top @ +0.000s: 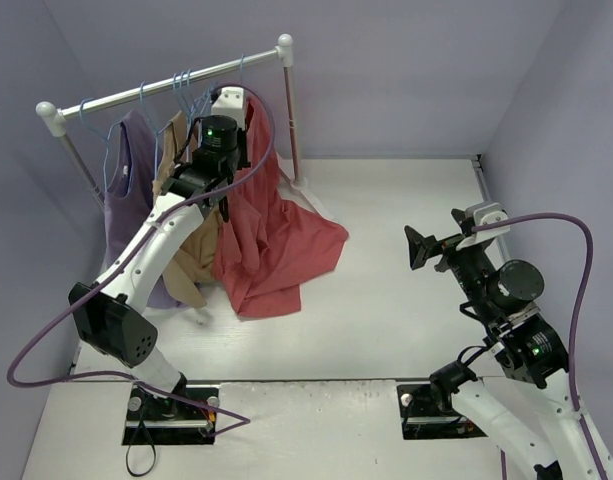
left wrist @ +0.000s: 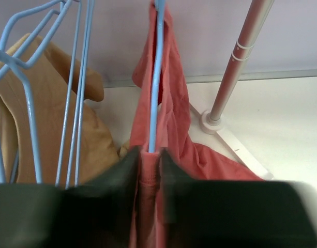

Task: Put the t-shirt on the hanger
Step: Place the hanger at the clothesline, then reset both arms

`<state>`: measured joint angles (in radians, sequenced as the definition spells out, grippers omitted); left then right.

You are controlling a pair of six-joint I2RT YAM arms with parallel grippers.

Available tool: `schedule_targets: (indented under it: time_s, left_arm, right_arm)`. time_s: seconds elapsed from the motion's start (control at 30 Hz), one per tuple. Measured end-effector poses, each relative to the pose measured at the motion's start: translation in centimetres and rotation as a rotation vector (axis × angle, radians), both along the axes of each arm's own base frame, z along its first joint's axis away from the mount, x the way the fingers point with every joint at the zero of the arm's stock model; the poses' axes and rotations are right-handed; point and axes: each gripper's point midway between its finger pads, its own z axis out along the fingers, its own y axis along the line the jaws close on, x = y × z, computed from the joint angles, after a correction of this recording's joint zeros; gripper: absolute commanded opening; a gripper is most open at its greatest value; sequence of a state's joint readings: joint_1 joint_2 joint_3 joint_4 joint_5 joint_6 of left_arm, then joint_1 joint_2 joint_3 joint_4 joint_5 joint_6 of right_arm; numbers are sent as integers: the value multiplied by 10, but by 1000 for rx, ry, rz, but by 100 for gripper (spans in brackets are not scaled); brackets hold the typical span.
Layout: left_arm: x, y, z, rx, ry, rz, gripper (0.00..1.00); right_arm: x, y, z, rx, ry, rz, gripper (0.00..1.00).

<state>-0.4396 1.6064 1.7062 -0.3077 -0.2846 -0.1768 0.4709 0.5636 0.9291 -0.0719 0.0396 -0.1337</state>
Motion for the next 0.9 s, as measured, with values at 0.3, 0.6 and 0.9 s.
schedule_targets:
  time_s: [0.3,0.6,0.9]
  left_arm:
    - [-42,22,54,-14,-81,-28,54]
    - [-182,83,147,-26,-324,-72,61]
    - [-317,159,79,-5,-344,3,67]
  right_arm:
    - [1,-5,0,-3,-3,-25,99]
    - [-3,-24,-6,-30,0,-109,100]
    - [-28,-59,-6,-19,-53,-224,100]
